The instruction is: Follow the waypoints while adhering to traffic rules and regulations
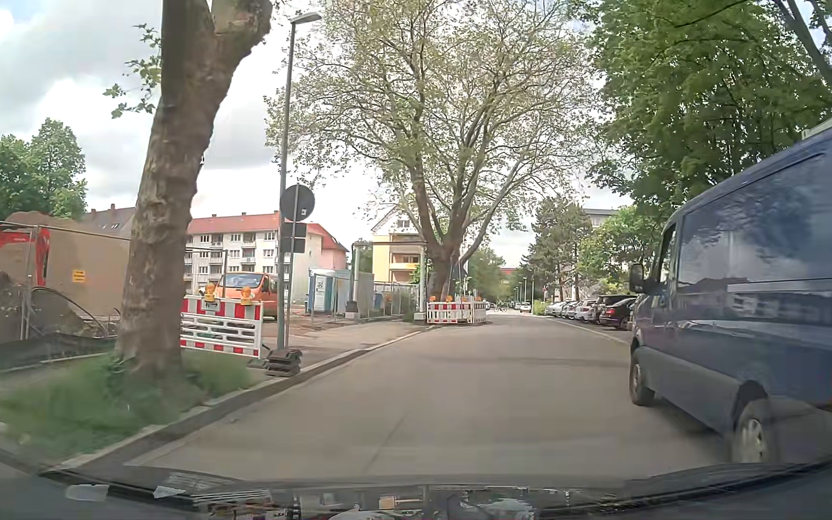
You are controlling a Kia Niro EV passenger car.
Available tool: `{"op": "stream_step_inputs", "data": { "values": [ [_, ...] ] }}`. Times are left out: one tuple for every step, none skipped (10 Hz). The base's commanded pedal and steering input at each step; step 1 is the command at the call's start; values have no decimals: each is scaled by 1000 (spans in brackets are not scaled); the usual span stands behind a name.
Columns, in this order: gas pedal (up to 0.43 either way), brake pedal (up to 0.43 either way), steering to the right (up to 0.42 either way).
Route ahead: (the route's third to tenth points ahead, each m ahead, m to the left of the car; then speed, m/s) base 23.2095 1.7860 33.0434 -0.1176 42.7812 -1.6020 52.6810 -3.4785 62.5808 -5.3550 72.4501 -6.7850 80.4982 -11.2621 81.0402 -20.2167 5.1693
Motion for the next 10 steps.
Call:
{"op": "stream_step_inputs", "data": {
  "values": [
    [98, 0, -3],
    [98, 0, 7],
    [98, 0, 19],
    [98, 0, 34],
    [98, 0, 44],
    [98, 0, 57],
    [98, 0, 67],
    [98, 0, 84],
    [98, 0, 100],
    [98, 0, 114]
  ]
}}
